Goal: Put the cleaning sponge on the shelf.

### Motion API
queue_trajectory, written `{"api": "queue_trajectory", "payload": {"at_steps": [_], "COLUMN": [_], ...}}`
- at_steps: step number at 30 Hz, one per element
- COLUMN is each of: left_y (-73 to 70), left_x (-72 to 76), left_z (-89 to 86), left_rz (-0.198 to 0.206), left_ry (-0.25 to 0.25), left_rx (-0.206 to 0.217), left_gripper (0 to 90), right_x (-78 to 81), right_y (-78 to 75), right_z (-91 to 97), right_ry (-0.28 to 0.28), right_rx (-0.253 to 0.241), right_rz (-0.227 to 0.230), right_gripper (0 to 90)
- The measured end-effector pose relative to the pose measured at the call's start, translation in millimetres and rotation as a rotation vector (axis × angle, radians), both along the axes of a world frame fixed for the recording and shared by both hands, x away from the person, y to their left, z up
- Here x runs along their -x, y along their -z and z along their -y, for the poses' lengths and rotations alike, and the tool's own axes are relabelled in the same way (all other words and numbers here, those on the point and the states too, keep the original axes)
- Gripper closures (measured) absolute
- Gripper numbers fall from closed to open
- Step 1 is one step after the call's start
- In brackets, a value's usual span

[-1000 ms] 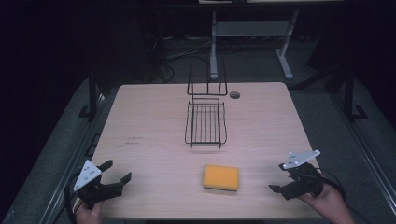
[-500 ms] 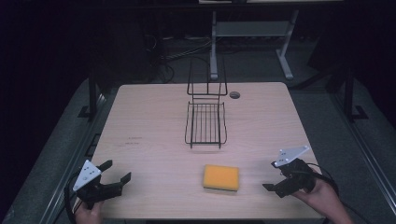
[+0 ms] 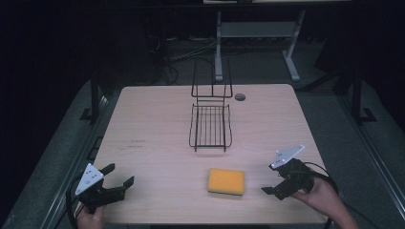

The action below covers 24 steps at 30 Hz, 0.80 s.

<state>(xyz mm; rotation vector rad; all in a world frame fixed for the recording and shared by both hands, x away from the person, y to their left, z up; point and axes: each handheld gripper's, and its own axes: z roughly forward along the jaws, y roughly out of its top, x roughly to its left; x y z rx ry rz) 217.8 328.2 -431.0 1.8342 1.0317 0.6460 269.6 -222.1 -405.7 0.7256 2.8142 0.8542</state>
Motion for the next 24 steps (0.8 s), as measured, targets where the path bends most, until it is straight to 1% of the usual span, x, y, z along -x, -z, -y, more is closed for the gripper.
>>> {"api": "queue_trajectory", "payload": {"at_steps": [5,18,24], "left_y": [0.0,-0.1,-0.2], "left_x": [0.1,0.0,0.2], "left_z": [-0.4,0.3,0.1], "left_rz": [0.001,0.003,0.002], "left_ry": [-0.002,-0.002,-0.002], "left_rx": [0.002,0.001,0.002], "left_gripper": [13.4,13.4,13.4], "right_x": [-2.9,-9.5,-12.2], "right_y": [-1.8,-4.7,-5.5], "right_z": [-5.3,-20.0,-27.0], "right_ry": [-0.021,-0.080,-0.099], "right_rx": [-0.002,0.017,0.024], "right_rz": [-0.005,-0.014,-0.026], "right_gripper": [15.8,15.9,15.9]}}
